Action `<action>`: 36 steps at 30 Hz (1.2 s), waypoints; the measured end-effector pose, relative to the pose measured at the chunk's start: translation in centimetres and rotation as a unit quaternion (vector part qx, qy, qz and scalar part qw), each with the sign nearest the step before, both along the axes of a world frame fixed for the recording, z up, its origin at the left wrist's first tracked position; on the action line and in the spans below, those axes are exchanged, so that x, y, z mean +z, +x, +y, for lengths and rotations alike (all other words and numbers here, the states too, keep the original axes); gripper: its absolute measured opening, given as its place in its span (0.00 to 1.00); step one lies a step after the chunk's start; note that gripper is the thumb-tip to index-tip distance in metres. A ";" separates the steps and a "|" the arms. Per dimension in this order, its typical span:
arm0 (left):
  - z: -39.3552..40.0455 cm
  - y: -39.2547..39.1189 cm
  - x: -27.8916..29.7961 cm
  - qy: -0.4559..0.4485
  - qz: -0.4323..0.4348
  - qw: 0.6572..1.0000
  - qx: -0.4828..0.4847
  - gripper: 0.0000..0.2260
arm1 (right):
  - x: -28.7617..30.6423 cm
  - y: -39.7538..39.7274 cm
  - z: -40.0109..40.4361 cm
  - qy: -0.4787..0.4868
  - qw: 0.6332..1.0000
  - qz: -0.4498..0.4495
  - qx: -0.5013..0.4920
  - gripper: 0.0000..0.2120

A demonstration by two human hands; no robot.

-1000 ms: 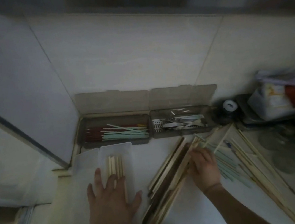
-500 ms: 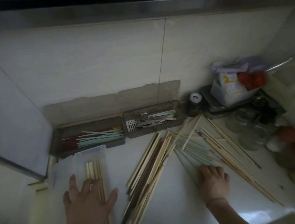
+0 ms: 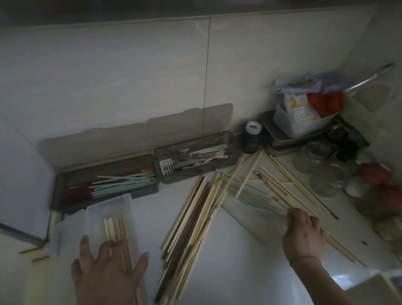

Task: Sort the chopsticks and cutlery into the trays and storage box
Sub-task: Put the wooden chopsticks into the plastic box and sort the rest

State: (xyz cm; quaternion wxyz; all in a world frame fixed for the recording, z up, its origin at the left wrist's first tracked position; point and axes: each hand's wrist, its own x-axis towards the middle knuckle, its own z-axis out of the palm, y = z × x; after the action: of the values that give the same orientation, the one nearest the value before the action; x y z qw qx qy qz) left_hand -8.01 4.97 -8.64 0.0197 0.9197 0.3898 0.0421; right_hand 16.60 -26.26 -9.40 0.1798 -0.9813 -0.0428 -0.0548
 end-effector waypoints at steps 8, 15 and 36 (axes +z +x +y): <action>0.1 0.0 0.7 -0.008 -0.006 1.000 0.005 0.30 | 3.2 -0.1 11.9 0.121 0.964 0.009 0.235 0.06; -0.1 0.3 0.9 -0.028 -0.011 1.000 -0.003 0.30 | 5.6 -0.3 26.5 0.122 0.946 0.014 0.301 0.06; 0.1 0.3 0.7 -0.027 -0.002 1.000 -0.015 0.30 | 2.5 1.1 20.6 0.096 0.954 -0.042 0.279 0.16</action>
State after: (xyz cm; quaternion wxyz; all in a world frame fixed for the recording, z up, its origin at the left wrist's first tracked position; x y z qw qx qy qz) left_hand -7.73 5.08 -7.98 0.0459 0.9245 0.3769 0.0333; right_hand 17.66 -5.66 -6.91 0.2792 -0.9051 -0.3172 -0.0470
